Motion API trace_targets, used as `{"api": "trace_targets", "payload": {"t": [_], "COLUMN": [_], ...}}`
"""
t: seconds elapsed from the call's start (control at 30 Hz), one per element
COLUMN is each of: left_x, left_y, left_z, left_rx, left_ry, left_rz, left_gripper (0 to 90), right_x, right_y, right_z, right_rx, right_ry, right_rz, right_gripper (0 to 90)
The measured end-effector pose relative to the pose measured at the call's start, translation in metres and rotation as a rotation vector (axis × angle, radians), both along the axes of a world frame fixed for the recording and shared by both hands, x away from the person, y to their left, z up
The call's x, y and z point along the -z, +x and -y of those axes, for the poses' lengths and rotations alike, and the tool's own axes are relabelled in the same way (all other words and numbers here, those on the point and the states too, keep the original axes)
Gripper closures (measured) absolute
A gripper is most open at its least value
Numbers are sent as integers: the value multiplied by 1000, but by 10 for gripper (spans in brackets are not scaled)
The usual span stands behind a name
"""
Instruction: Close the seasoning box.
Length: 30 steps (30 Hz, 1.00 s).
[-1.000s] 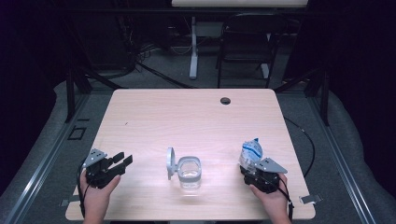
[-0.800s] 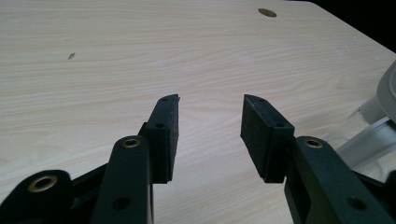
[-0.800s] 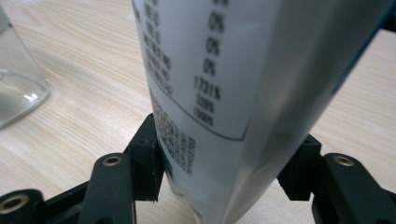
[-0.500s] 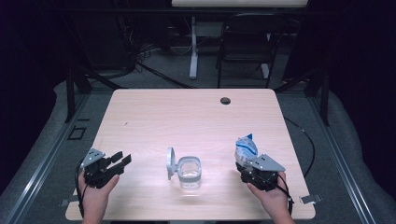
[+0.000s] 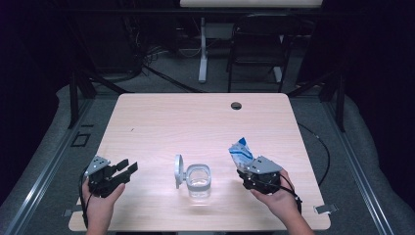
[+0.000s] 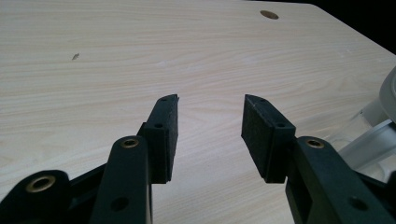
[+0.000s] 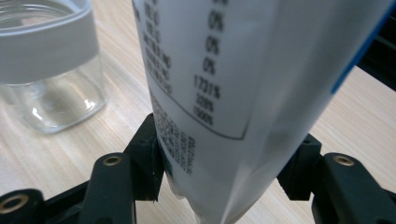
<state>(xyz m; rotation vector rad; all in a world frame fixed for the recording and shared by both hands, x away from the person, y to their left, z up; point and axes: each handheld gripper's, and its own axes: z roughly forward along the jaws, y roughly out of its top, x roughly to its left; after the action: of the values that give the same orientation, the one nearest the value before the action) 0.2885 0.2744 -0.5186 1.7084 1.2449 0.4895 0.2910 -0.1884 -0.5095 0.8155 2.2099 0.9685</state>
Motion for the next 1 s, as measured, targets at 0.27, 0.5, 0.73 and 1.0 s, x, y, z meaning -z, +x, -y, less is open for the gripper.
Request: {"api": "trace_targets", "payload": {"t": [0.27,0.5,0.73,1.0], "left_x": [0,1,1,1], "left_y": [0,0,0,1], "left_z": [-1,-1,-1,-2], "left_rx": [-2,-6,-7,-8], "left_ry": [0,0,1,-3], "left_rz": [1,2,3,3], "left_gripper": [565,564,565,565], "right_x": [-8,-10,-13,-16], "right_y": [-2,-3,-5,-6], "right_z": [-13,-17,-23,-31], "right_rx": [-64,-100,-142,-183], "right_ry": [-71,-140,-201,-298], "right_rz": [-10,-18,-23,-33], "right_gripper": [430,431,431,434]}}
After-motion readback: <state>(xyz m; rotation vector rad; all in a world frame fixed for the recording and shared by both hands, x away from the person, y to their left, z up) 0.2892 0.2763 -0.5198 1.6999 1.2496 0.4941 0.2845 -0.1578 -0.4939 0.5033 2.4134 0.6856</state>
